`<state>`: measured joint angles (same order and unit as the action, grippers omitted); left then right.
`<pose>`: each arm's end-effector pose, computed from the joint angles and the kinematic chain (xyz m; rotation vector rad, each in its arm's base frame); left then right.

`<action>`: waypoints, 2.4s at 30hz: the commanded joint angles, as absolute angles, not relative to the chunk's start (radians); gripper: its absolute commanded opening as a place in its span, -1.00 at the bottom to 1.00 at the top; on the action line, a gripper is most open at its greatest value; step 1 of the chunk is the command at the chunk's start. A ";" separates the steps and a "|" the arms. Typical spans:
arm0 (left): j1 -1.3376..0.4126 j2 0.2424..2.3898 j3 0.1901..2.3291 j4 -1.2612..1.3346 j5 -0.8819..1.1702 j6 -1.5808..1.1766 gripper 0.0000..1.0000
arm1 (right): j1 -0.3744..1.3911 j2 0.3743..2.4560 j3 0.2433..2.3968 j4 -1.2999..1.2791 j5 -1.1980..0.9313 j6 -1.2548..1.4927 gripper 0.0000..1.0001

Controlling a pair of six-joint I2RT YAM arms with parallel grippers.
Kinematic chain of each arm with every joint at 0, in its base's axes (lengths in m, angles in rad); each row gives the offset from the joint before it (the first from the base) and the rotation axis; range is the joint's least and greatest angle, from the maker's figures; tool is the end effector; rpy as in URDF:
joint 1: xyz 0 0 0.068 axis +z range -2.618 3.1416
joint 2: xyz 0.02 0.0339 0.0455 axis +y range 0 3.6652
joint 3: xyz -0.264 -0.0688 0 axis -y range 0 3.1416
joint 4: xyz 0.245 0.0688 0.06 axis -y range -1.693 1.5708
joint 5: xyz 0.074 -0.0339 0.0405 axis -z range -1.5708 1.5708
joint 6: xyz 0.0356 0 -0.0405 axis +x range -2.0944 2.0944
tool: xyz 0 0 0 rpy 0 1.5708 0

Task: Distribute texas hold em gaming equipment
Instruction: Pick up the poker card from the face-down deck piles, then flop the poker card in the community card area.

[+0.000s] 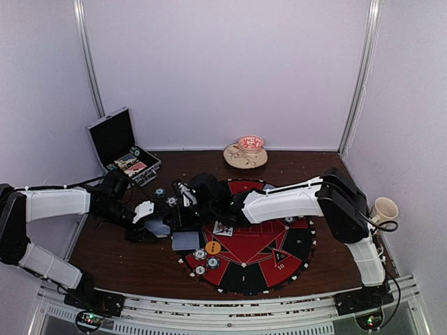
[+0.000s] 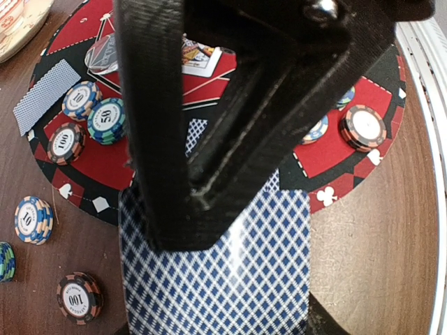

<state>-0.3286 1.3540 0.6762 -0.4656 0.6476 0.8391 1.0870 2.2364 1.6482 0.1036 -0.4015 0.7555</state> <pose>0.2147 -0.0959 0.1712 1.5257 1.9798 -0.6729 0.2271 0.4620 0.1854 -0.6819 2.3022 1.4389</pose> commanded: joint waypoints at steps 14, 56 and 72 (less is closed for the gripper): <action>-0.327 1.355 0.681 -0.448 0.673 0.845 0.05 | 1.096 2.235 1.616 0.176 -0.458 0.768 -1.00; -0.326 1.355 0.683 -0.449 0.672 0.840 0.05 | 1.096 1.662 1.369 -0.584 0.726 0.199 -1.00; -0.326 1.348 0.680 -0.448 0.670 0.841 0.05 | 1.237 2.038 1.420 -0.628 1.027 0.006 -1.00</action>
<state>-0.3298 1.3540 0.6762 -0.4694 0.6548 0.8387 1.2354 2.0418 1.4082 -0.6777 0.9771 0.0956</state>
